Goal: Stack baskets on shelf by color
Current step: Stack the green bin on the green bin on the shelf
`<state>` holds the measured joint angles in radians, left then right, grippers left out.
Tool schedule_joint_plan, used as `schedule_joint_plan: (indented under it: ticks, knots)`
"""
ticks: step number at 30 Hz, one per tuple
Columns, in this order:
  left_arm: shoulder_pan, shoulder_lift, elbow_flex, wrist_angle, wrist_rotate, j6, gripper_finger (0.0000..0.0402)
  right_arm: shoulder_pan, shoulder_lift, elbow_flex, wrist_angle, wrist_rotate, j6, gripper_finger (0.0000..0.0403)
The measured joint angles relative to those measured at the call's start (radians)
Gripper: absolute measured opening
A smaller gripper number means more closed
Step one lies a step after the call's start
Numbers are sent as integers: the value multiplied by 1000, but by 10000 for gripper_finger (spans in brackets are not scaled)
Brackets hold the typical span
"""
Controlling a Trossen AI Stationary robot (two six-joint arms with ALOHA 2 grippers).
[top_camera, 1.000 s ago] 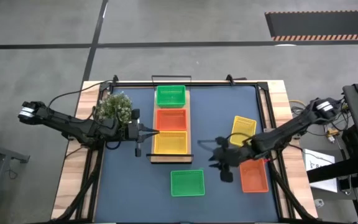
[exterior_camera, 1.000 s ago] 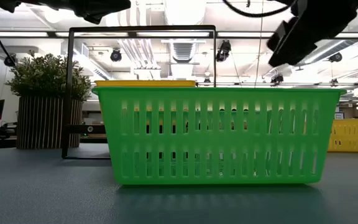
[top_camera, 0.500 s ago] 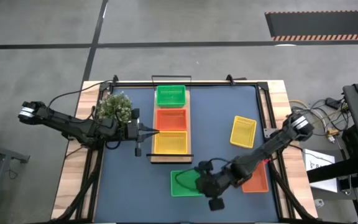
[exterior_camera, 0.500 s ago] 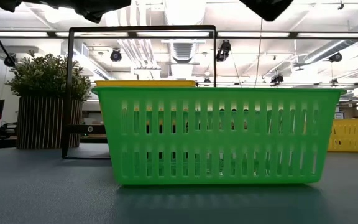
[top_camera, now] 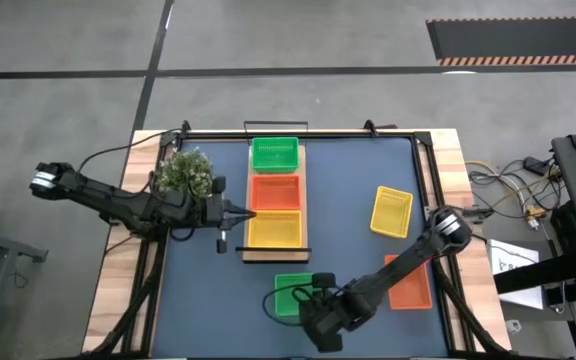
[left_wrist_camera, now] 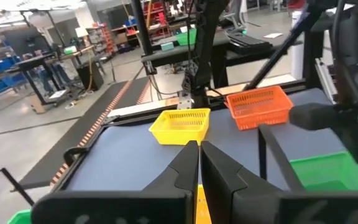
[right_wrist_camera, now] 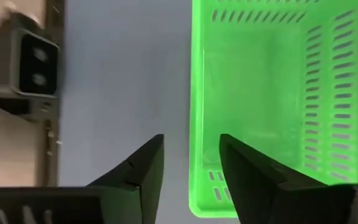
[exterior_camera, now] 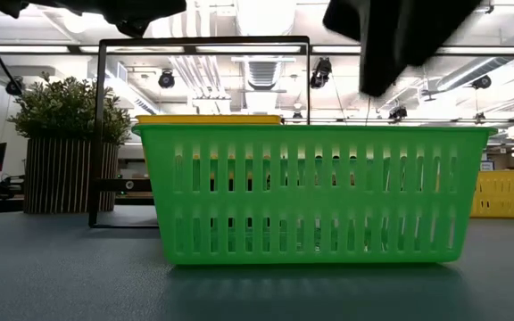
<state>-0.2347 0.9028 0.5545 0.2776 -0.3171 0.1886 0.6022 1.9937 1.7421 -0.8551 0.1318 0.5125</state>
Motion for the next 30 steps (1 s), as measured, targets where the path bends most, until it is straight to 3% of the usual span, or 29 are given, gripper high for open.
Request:
schedule_joint_plan:
  ticks: [9,19,25,30]
  knots:
    - [-14,-6,2,-8,3,34,2,0,88,21,-34,0,-5,142]
    - [-14,-22,2,2,3,122,2,0,92,21,-34,26,-30,17]
    - [-14,-33,2,3,3,165,2,0,90,66,-43,8,-52,11]
    - [-14,-50,2,1,3,167,2,0,90,184,-98,-61,-75,9]
